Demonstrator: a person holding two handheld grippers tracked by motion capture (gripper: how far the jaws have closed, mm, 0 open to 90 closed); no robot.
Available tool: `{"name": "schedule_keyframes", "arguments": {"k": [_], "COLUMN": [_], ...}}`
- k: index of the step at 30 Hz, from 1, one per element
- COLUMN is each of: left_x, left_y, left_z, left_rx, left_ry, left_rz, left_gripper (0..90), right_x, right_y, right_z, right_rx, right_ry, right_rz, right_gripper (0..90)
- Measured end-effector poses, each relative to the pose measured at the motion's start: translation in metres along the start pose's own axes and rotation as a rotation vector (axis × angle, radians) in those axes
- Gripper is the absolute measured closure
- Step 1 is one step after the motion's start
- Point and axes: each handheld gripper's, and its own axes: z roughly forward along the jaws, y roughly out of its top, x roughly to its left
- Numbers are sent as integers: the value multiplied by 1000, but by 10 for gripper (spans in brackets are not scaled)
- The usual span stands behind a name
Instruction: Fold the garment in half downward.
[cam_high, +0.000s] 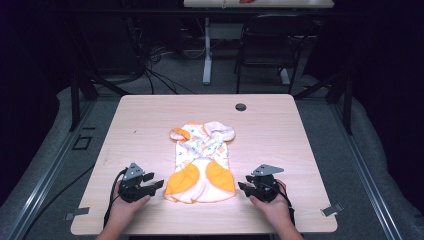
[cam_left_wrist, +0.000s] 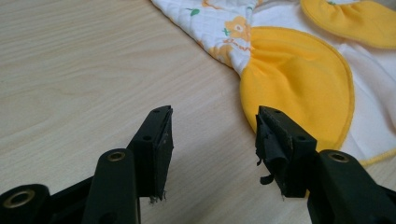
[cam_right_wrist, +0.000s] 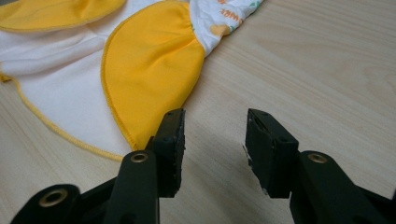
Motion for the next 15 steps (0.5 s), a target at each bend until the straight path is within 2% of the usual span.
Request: {"name": "schedule_keyframes", "arguments": {"k": [4, 7, 9, 11, 15], "left_x": [-2, -4, -4, -6, -8], "left_y": [0, 2, 2, 5, 15], "left_z": [1, 2, 2, 6, 11], "left_rx": [20, 22, 18, 24, 18], "left_ry": [-16, -30, -37, -43, -53], "left_rz": [12, -1, -9, 22, 28], "left_gripper": [502, 544, 544, 530, 500], "right_x": [3, 5, 7, 9, 15], "right_y": [0, 0, 2, 6, 17], "right_z": [1, 3, 3, 3, 5], "right_rx": [14, 22, 24, 29, 23], "right_ry": [7, 21, 38, 43, 49], "right_rz": [-18, -30, -37, -55, -86], "right_gripper": [622, 654, 665, 664, 652]}}
